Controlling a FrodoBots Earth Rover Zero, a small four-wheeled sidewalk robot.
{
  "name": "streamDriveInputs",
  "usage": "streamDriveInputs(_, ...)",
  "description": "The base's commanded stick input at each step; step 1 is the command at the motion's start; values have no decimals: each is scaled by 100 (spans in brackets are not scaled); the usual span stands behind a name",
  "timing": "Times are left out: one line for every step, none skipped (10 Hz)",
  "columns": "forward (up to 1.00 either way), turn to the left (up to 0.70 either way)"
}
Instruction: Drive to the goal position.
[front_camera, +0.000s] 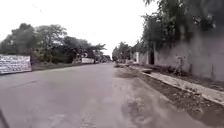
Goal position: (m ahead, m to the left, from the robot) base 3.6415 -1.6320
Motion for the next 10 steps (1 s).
streamDriveInputs(70, 0)
streamDriveInputs(70, 0)
streamDriveInputs(70, 0)
streamDriveInputs(70, 0)
streamDriveInputs(70, 0)
streamDriveInputs(70, 0)
streamDriveInputs(70, 0)
streamDriveInputs(70, 0)
streamDriveInputs(70, 0)
streamDriveInputs(70, 0)
